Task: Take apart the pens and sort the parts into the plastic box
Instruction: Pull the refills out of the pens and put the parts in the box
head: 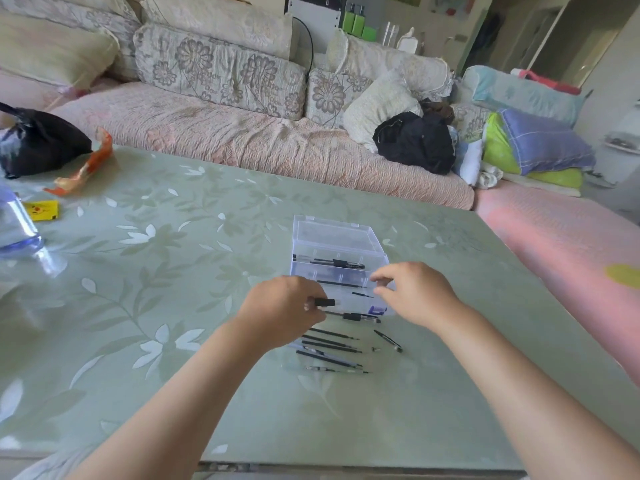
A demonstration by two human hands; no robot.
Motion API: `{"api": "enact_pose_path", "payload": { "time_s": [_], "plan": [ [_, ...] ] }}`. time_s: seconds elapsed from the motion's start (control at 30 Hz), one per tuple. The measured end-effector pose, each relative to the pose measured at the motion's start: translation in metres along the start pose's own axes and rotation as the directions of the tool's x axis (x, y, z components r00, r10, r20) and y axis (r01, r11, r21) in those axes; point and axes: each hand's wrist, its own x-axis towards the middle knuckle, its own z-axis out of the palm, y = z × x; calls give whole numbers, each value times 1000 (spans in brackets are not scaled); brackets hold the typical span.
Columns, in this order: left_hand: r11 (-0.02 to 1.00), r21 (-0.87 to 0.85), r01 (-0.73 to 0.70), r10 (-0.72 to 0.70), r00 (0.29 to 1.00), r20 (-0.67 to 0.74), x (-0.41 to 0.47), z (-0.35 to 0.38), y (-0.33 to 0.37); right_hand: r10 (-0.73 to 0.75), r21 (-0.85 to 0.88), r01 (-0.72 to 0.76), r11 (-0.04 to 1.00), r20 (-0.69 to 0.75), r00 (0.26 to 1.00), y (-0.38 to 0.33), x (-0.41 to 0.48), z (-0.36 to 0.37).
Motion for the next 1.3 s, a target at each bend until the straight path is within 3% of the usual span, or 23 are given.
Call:
{"api": "enact_pose_path", "payload": {
  "time_s": [0.13, 0.27, 0.53, 0.67, 0.8, 0.97, 1.07, 1.3],
  "plan": [
    [991, -106, 83, -75, 995, 71, 0, -6, -6, -71, -191, 93, 977, 118, 990, -11, 30, 5],
    [991, -108, 84, -73, 993, 95, 1, -9, -9, -108, -323, 183, 928, 238, 965, -24, 48, 9],
    [994, -99, 56, -42, 989, 140, 4, -11, -9, -137, -401, 251, 881, 293, 946, -28, 61, 13],
    [990, -129, 59, -37, 985, 169, 3, -11, -9, -163, -384, 268, 883, 285, 945, -26, 56, 5],
    [976, -205, 74, -26, 974, 227, 5, -10, -9, -199, -359, 218, 907, 91, 976, -19, 39, -6],
    [973, -205, 106, -47, 961, 272, 5, -6, -10, -113, -43, 110, 993, -55, 992, -12, -5, -5],
    [962, -231, 146, -87, 964, 251, 6, -6, -10, -82, 79, 87, 993, -65, 995, -4, -28, 4],
    [934, -316, 167, -97, 969, 225, 3, -5, -14, -94, 86, 98, 991, -47, 994, 10, -36, 14]
  ]
}}
